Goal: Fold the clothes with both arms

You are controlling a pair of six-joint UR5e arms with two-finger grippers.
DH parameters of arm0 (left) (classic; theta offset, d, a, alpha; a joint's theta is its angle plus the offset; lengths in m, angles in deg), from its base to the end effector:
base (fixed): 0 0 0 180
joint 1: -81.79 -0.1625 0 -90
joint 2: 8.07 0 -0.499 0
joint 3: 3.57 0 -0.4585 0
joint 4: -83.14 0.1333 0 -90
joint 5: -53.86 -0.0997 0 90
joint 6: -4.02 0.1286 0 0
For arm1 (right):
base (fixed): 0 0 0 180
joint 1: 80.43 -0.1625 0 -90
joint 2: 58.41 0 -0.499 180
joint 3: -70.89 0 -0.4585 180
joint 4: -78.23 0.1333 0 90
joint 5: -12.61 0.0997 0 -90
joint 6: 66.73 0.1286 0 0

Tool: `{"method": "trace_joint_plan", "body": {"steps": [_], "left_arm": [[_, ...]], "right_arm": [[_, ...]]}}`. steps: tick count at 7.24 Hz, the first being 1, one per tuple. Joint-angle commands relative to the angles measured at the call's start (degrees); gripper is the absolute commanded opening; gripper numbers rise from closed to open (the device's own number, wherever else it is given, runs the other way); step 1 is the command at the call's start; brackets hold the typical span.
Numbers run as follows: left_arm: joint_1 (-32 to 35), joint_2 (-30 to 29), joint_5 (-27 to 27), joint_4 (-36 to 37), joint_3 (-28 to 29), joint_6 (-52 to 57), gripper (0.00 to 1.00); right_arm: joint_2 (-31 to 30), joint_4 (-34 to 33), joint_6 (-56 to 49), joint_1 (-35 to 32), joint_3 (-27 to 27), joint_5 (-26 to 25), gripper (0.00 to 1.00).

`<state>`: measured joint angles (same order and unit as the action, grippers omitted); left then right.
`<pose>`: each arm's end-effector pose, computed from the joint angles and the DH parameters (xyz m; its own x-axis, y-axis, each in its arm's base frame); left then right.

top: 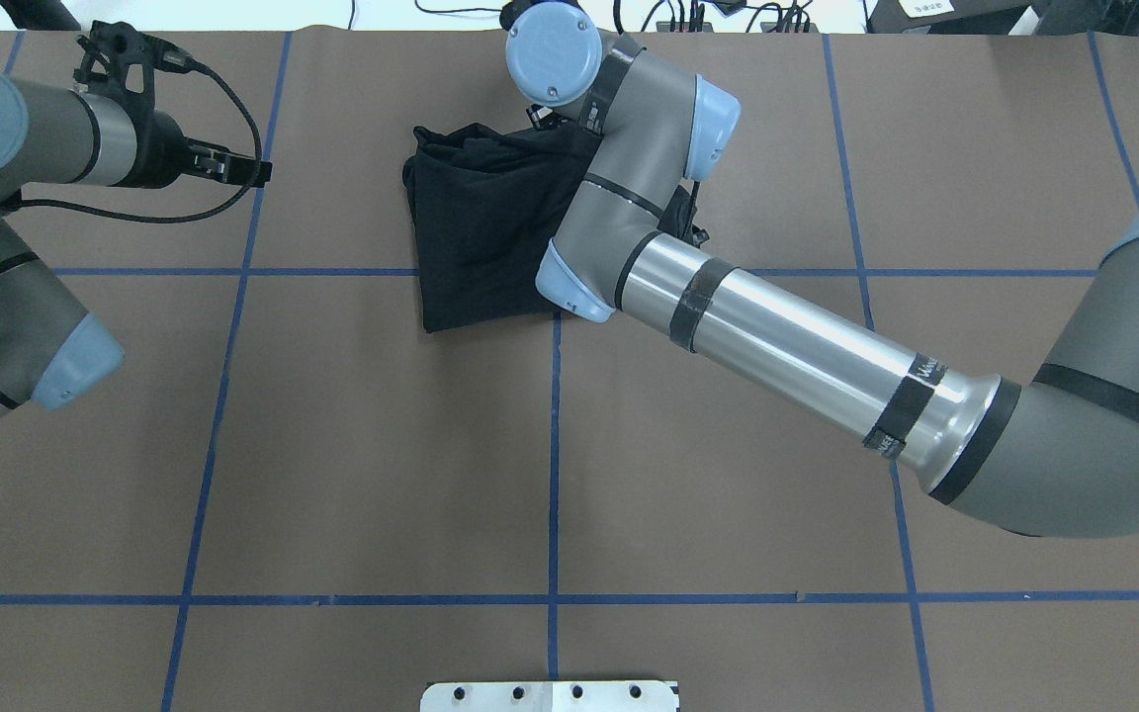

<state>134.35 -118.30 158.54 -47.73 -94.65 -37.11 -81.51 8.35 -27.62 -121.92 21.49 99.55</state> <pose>0.3798 -0.6617 0.4340 0.6625 0.3333 -0.6708 0.2019 0.7830 0.5884 -0.6800 -0.7885 0.1714 0.8615 -0.2724 0.4284 -0.0349 0.8101 0.5853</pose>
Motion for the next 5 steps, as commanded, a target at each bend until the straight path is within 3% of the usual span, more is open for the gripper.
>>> {"method": "trace_joint_plan", "body": {"steps": [1, 2, 3, 4, 5], "left_arm": [[0.0, 0.3, 0.0, 0.0, -0.2, 0.1, 1.00], [0.0, 0.4, 0.0, 0.0, -0.2, 0.1, 1.00], [0.0, 0.3, 0.0, 0.0, -0.1, 0.1, 1.00], [-0.1, 0.5, 0.0, 0.0, -0.1, 0.1, 1.00], [-0.1, 0.5, 0.0, 0.0, -0.1, 0.1, 1.00]], "right_arm": [[-2.0, -6.8, 7.9, 4.1, -6.6, 1.7, 1.00], [-2.7, -6.9, 13.4, 6.7, -6.5, -1.6, 1.00], [-3.7, -6.9, 15.4, 7.5, -6.5, -3.2, 0.93], [-4.3, -6.7, 18.1, 7.4, -6.2, -3.4, 0.63], [-4.9, -6.2, 19.1, 7.4, -5.6, -5.9, 0.46]]}}
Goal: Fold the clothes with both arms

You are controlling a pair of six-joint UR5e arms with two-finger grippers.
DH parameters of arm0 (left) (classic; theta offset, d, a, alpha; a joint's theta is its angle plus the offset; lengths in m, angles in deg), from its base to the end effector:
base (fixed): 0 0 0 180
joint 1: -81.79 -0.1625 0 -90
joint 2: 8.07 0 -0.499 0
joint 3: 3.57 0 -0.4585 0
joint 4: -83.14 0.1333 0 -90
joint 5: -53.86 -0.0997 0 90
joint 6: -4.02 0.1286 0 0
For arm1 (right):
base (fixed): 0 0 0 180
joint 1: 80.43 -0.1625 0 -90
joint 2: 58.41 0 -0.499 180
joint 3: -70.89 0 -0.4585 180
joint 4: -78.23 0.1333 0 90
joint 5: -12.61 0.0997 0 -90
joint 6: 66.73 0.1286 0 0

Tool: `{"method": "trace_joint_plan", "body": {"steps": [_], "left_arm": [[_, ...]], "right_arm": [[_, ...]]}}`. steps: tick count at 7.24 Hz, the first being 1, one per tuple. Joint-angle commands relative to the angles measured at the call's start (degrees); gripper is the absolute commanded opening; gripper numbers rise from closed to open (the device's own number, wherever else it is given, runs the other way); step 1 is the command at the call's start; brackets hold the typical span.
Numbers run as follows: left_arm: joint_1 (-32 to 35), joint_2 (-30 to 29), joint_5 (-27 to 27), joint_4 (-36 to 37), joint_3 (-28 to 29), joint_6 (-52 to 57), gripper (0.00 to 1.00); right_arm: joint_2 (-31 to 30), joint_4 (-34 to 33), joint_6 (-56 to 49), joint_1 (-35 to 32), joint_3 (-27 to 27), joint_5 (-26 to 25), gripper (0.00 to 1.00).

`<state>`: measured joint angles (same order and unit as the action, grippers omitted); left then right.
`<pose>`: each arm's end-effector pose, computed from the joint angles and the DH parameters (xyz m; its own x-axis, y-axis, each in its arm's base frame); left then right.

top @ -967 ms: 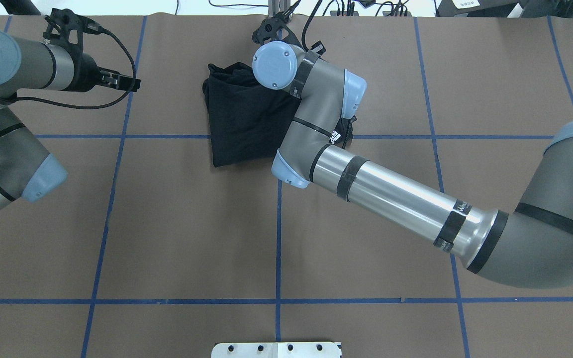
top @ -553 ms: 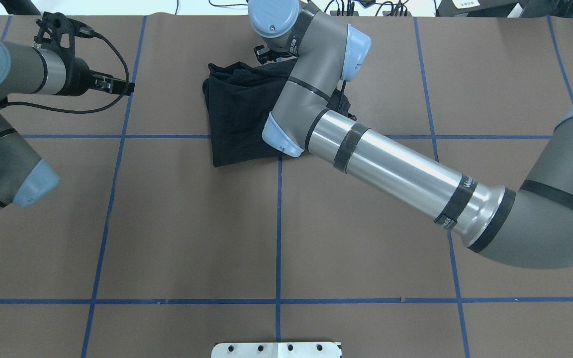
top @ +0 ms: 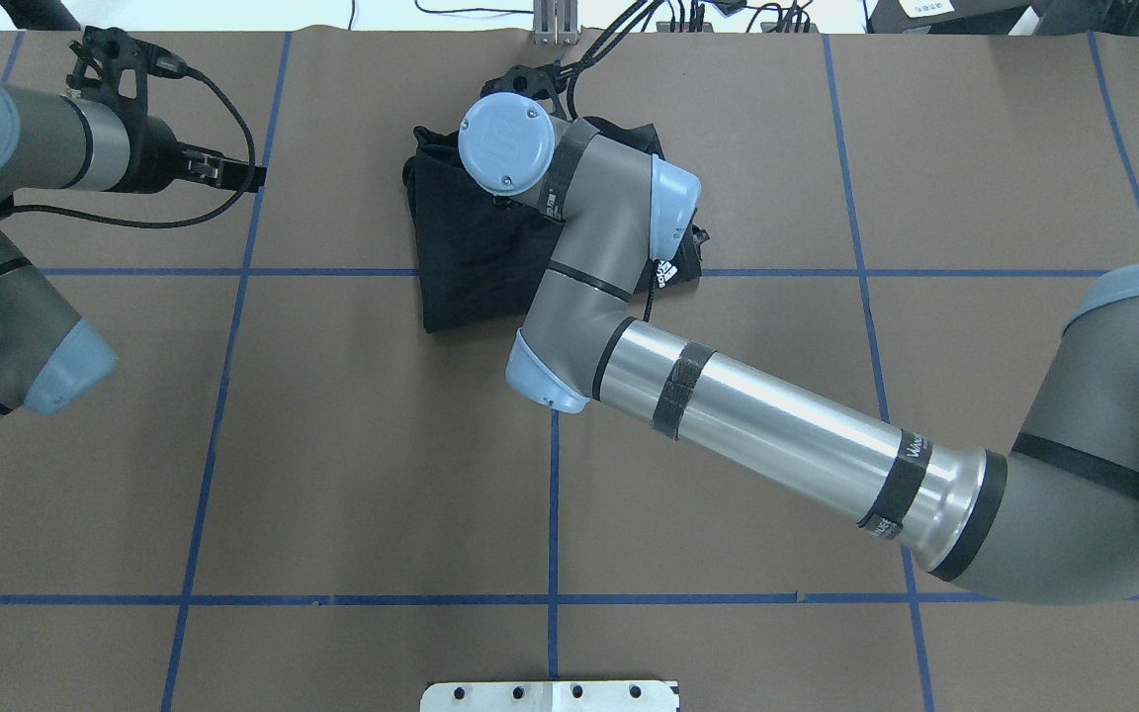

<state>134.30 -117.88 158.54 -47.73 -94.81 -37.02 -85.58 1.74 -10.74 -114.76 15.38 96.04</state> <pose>0.3788 -0.6593 0.4379 0.6644 0.3327 -0.6693 0.1985 0.7848 0.5871 -0.7481 -0.6901 0.2014 0.8585 -0.0866 0.5054 -0.1726 0.8793 0.4438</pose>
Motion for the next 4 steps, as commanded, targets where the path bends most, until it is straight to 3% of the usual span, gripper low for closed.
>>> {"method": "trace_joint_plan", "body": {"steps": [1, 2, 3, 4], "left_arm": [[0.0, 0.1, 0.0, 0.1, 0.0, 0.0, 1.00], [0.0, 0.1, 0.0, 0.1, 0.0, 0.0, 1.00], [0.0, 0.1, 0.0, 0.1, 0.0, 0.0, 1.00], [0.0, 0.1, 0.0, 0.1, 0.0, 0.0, 1.00]], "right_arm": [[-0.9, 1.2, 2.8, 0.1, 1.4, -3.3, 0.34], [-0.9, 8.6, 6.1, 0.1, 5.1, -5.4, 0.22], [-0.5, 14.5, 7.4, -0.3, 9.4, -7.4, 0.20], [-0.2, 15.0, 7.4, -2.6, 10.0, -7.4, 0.07]]}}
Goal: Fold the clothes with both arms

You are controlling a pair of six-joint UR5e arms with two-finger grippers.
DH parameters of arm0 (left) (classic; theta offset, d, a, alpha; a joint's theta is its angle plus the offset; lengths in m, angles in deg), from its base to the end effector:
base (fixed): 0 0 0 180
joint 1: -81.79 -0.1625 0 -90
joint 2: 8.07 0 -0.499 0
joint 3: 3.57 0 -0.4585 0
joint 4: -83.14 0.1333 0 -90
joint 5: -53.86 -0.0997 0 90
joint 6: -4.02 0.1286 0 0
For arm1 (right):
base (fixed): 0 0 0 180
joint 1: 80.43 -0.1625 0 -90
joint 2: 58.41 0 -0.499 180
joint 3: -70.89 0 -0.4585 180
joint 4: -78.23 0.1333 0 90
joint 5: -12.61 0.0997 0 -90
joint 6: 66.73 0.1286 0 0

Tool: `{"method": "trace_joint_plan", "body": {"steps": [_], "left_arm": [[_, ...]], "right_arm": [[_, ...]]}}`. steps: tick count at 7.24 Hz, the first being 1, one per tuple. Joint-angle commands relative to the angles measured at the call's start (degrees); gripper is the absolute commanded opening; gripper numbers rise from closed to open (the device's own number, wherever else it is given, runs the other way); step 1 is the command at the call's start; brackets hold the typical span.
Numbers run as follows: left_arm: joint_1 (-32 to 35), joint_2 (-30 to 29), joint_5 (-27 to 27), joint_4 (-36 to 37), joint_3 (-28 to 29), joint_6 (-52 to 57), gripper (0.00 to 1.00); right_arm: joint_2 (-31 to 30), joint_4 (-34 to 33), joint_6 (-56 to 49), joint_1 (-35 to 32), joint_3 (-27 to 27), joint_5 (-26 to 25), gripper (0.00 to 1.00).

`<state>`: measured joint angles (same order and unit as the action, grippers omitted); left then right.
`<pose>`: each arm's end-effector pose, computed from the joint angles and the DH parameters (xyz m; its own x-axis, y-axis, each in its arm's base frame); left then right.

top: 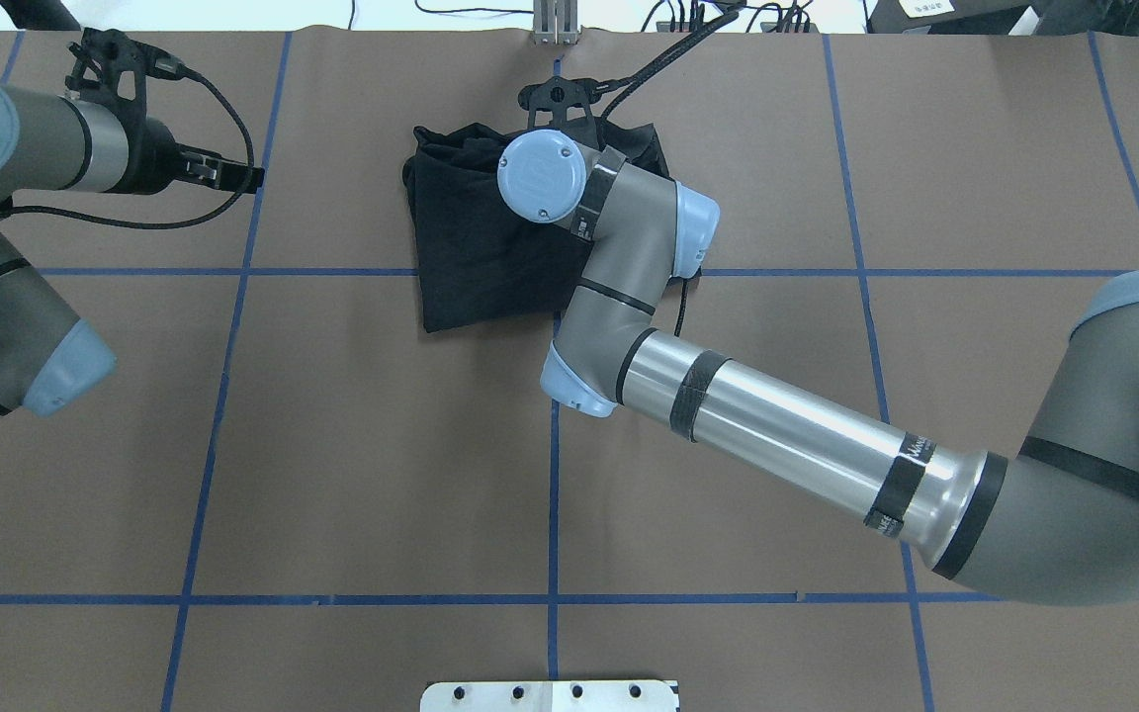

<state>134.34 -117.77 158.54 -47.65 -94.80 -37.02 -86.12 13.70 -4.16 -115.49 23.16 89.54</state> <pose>0.3781 -0.6592 0.4396 0.6660 0.3303 -0.6688 0.1978 0.7862 0.5854 -0.7513 -0.7256 0.2543 0.8279 0.0328 0.5599 -0.3495 0.8110 0.4692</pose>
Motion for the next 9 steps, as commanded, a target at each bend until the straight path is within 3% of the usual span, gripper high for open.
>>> {"method": "trace_joint_plan", "body": {"steps": [1, 2, 4, 5, 6, 7, 8, 9], "left_arm": [[0.0, 0.0, 0.0, 0.0, 0.0, 0.0, 1.00], [0.0, 0.0, 0.0, 0.0, -0.1, 0.0, 1.00], [0.0, 0.9, 0.1, 0.0, -0.9, 0.0, 1.00], [0.0, 1.3, 0.6, 0.5, -2.2, 0.1, 1.00], [1.0, 2.2, 3.1, 1.5, -3.3, 0.8, 1.00], [2.9, 4.4, 5.1, 3.2, -5.4, 1.4, 1.00], [3.8, 7.9, 5.4, 5.3, -9.4, 5.1, 1.00], [5.6, 11.1, 5.4, 9.7, -13.7, 9.5, 1.00]], "right_arm": [[0.5, 4.6, 0.7, -3.4, 4.8, -3.9, 0.00], [0.5, 8.9, 0.8, -4.6, 6.9, -5.8, 0.00], [3.3, 9.3, 1.1, -6.5, 6.6, -5.1, 0.00], [3.0, 9.2, 1.1, -6.9, 3.7, -0.1, 0.00], [-1.0, 6.9, 1.1, -7.1, -4.1, 5.3, 0.30], [-5.9, 1.7, 1.0, -7.0, -12.5, 7.2, 0.85], [-10.4, -3.2, 0.9, -7.0, -19.9, 10.2, 0.98], [-13.6, -7.9, 0.1, -8.0, -24.4, 18.7, 0.99]]}}
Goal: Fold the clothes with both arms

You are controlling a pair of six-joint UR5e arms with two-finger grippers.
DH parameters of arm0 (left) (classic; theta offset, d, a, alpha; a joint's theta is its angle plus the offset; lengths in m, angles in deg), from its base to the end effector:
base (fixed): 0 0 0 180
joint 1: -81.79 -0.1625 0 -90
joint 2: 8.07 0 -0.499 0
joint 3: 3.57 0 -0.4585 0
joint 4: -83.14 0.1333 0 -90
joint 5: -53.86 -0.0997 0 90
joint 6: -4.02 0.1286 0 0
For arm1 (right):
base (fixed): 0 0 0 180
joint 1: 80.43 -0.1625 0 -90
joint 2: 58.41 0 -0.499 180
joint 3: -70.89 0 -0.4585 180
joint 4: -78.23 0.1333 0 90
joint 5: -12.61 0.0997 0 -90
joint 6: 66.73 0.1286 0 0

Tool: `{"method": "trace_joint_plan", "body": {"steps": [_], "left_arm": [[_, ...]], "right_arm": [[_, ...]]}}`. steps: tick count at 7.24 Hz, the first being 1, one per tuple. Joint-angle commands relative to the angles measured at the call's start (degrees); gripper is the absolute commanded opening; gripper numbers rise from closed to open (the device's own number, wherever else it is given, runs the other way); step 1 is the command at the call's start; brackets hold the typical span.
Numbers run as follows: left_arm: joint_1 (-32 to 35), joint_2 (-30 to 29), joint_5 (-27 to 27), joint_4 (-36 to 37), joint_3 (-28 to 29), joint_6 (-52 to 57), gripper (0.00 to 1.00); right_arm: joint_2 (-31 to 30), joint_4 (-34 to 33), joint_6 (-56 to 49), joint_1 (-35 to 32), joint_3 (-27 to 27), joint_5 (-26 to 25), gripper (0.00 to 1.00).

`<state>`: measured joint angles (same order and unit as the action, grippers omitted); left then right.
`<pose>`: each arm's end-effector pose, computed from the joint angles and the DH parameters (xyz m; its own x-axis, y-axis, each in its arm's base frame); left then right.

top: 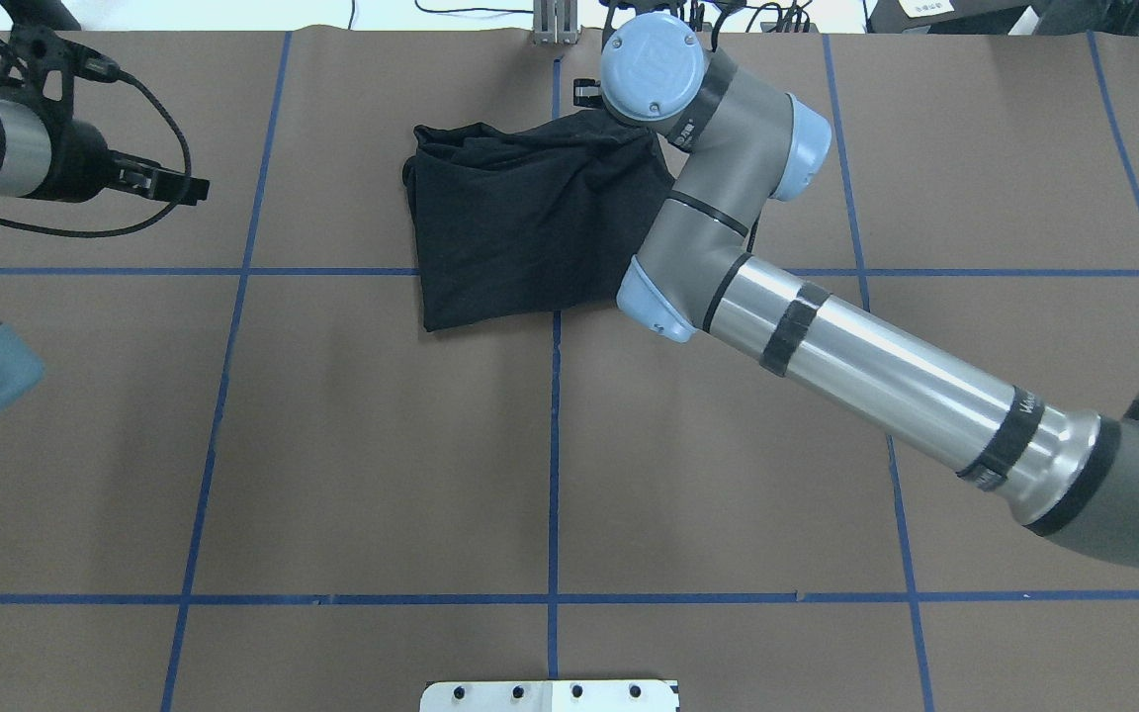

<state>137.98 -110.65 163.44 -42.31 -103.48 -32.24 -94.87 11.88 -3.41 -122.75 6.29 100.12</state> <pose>0.3078 -0.6218 0.4540 0.6785 0.3522 -0.6447 0.1314 0.8053 0.5782 -0.6224 -0.7546 0.2439 0.7220 0.0507 0.6900 -0.4182 0.8265 0.3768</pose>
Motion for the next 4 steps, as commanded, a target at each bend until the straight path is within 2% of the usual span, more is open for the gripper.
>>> {"method": "trace_joint_plan", "body": {"steps": [1, 2, 3, 4], "left_arm": [[3.9, 6.8, 0.5, 9.2, -9.4, 8.5, 1.00], [7.0, 8.3, 0.6, 13.9, -11.9, 14.5, 1.00], [11.7, 9.7, 2.3, 15.7, -11.9, 22.1, 1.00], [17.9, 11.8, 8.2, 16.7, -11.2, 28.7, 1.00]], "right_arm": [[-9.9, -7.8, -0.9, -1.5, -13.7, 10.5, 0.99], [-17.5, -9.5, -3.8, -2.8, -22.2, 12.5, 0.99], [-24.4, -13.6, -10.4, -4.8, -30.7, 15.7, 1.00], [-31.5, -17.1, -16.4, -6.3, -38.7, 16.8, 1.00]]}}
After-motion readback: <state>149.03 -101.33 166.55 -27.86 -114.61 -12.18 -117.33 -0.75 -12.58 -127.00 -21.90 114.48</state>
